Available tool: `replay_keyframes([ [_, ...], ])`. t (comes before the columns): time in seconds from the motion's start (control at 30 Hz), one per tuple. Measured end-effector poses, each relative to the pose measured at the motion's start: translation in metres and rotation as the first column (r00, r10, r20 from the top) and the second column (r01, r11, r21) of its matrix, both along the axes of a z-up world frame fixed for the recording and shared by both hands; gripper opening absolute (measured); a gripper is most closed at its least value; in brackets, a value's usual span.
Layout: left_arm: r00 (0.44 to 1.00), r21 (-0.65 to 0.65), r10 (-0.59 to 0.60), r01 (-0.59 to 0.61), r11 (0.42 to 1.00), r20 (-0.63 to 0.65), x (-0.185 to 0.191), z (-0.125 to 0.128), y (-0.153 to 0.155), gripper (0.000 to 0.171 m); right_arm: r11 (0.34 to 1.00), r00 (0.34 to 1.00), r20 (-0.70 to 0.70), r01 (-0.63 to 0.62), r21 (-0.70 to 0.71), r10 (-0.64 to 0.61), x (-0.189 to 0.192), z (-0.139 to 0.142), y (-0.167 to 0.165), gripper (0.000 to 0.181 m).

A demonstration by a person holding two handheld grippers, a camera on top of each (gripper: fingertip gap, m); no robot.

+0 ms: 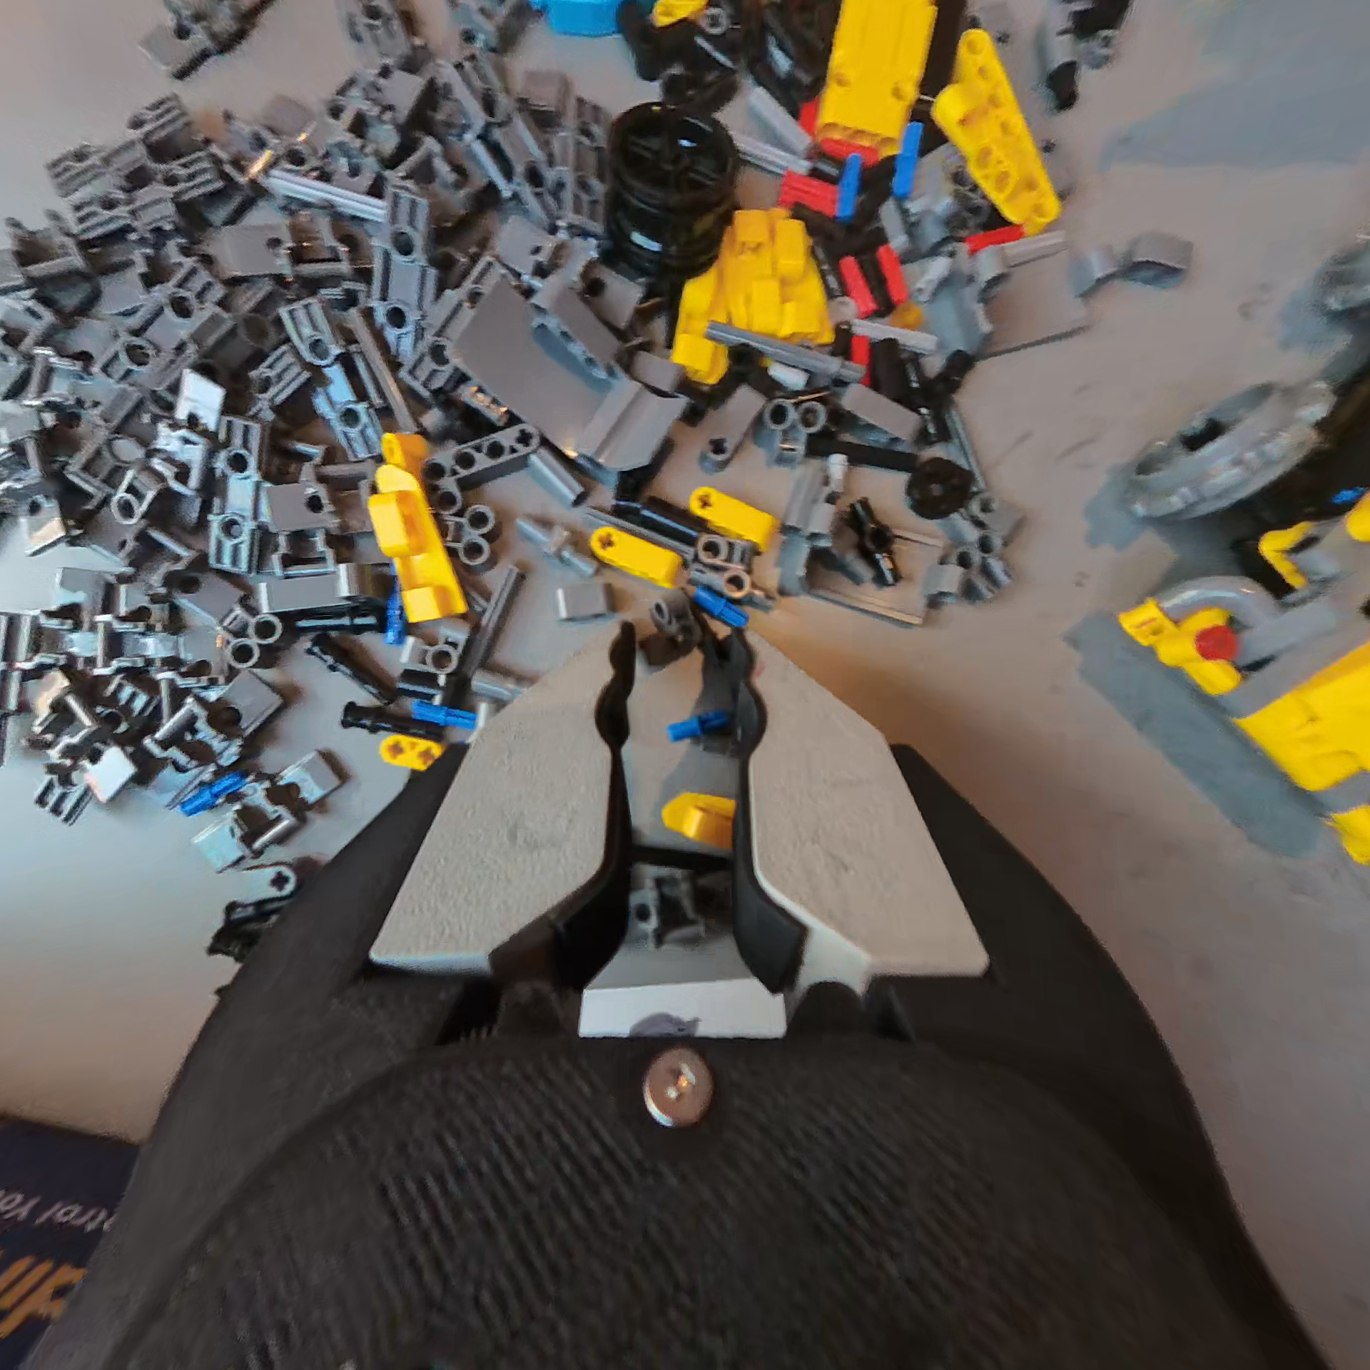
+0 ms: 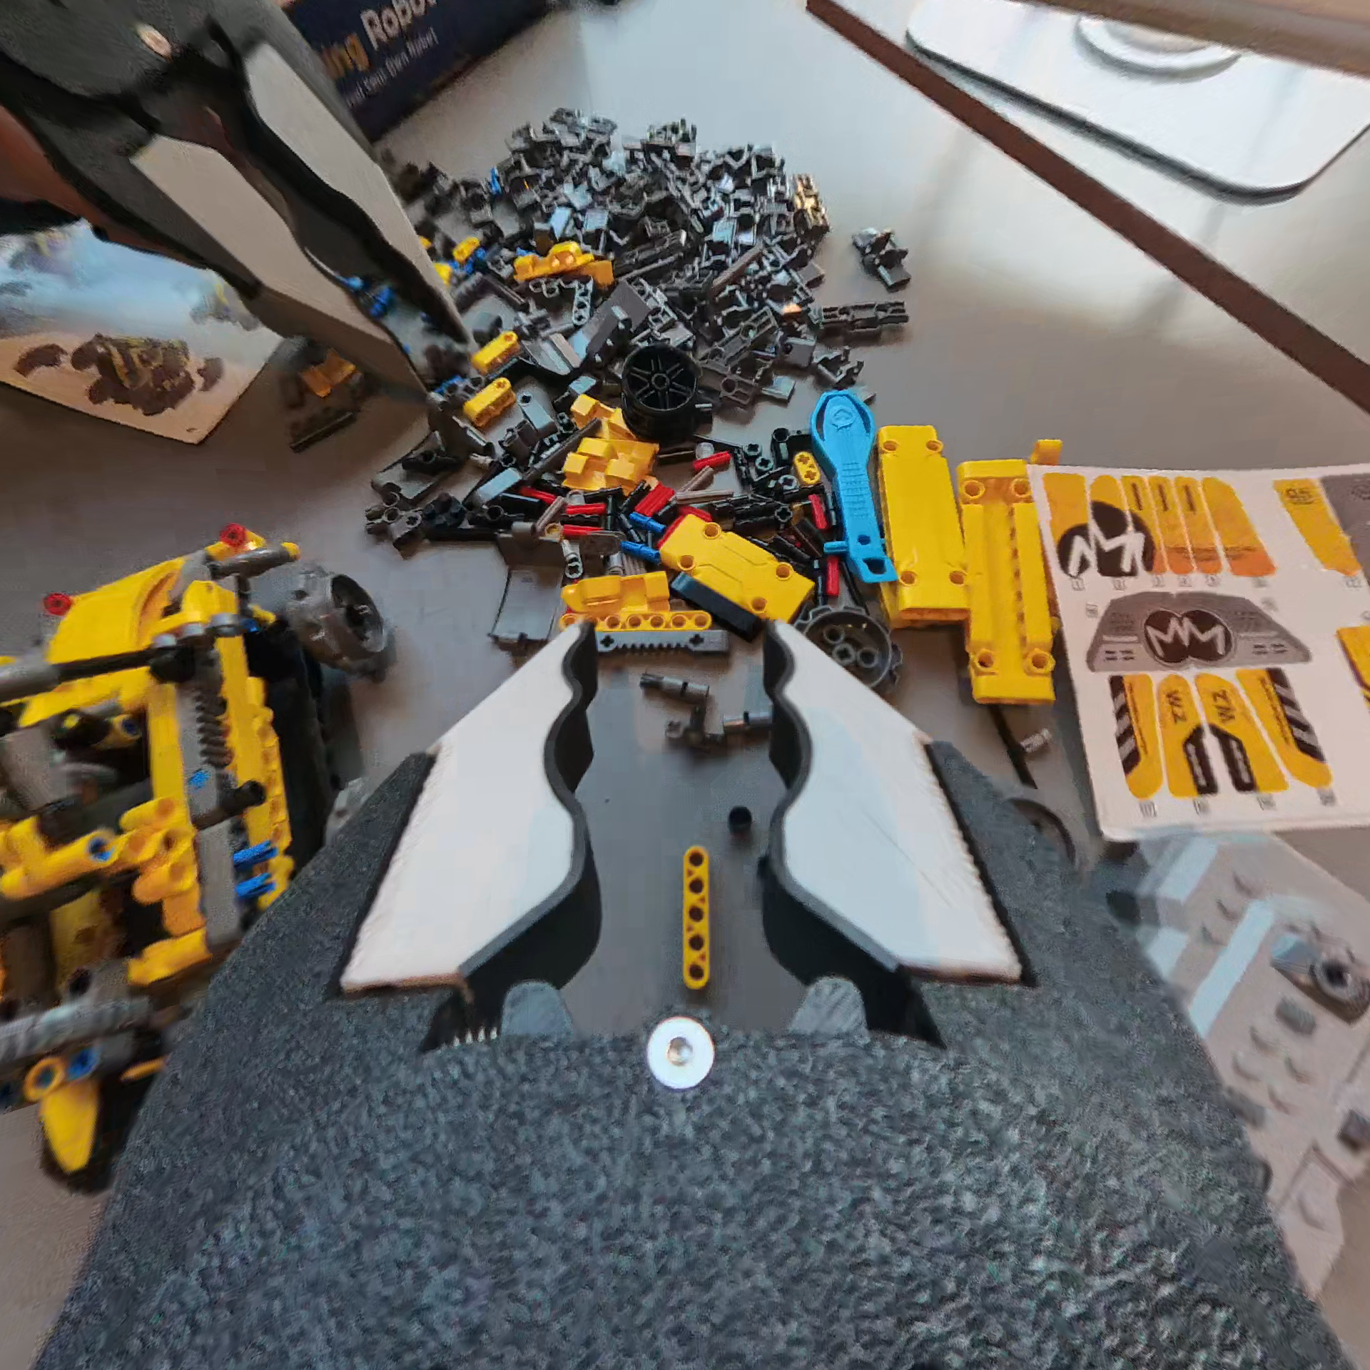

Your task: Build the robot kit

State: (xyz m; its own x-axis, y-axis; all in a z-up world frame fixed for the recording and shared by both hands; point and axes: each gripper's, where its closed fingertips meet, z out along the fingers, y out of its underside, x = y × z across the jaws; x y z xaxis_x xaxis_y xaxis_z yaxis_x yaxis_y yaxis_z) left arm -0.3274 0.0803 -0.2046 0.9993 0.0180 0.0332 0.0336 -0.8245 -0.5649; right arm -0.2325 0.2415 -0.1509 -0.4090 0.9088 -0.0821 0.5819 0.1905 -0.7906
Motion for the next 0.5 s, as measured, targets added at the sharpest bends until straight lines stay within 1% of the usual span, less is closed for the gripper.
replay_keyframes([
  [0.03,1.000,0.001,-0.009,0.009,1.000,-0.004,0.003,0.001,0.000,0.024,0.999,1.000,0.027,-0.016,0.032,0.015,-0.007,-0.007,-0.003,0.045],
  [0.1,0.999,0.020,-0.011,0.012,1.000,-0.052,0.000,0.007,0.002,0.027,0.994,0.996,0.079,-0.053,0.097,0.046,-0.018,-0.021,-0.008,0.045],
  [0.17,0.996,0.080,0.006,0.002,0.997,-0.093,-0.008,0.023,0.010,0.027,0.990,0.990,0.112,-0.093,0.106,0.081,-0.022,-0.032,-0.019,0.044],
  [0.23,0.995,0.152,0.040,-0.026,0.988,-0.087,-0.015,0.039,0.021,0.030,0.981,0.971,0.184,-0.170,0.089,0.152,-0.013,-0.045,-0.033,0.031],
  [0.27,0.995,0.183,0.063,-0.047,0.982,-0.083,-0.019,0.046,0.027,0.032,0.975,0.967,0.196,-0.190,0.117,0.165,-0.010,-0.050,-0.035,0.029],
  [0.3,0.993,0.211,0.088,-0.069,0.975,-0.082,-0.023,0.052,0.032,0.033,0.971,0.971,0.172,-0.189,0.145,0.163,-0.011,-0.048,-0.033,0.026],
  [0.33,0.991,0.234,0.112,-0.091,0.968,-0.078,-0.025,0.055,0.036,0.032,0.970,0.974,0.170,-0.180,0.165,0.152,-0.009,-0.047,-0.030,0.023],
  [0.4,0.986,0.260,0.155,-0.134,0.956,-0.062,-0.026,0.058,0.043,0.034,0.978,0.985,0.124,-0.138,0.158,0.119,-0.009,-0.037,-0.022,0.024],
  [0.43,0.983,0.272,0.176,-0.155,0.950,-0.056,-0.026,0.058,0.045,0.034,0.984,0.993,0.074,-0.098,0.147,0.087,-0.010,-0.027,-0.014,0.024],
  [0.5,0.977,0.314,0.209,-0.186,0.931,-0.041,-0.024,0.061,0.050,0.034,0.989,0.999,-0.022,0.035,0.144,-0.032,-0.012,-0.006,0.016,0.022],
])
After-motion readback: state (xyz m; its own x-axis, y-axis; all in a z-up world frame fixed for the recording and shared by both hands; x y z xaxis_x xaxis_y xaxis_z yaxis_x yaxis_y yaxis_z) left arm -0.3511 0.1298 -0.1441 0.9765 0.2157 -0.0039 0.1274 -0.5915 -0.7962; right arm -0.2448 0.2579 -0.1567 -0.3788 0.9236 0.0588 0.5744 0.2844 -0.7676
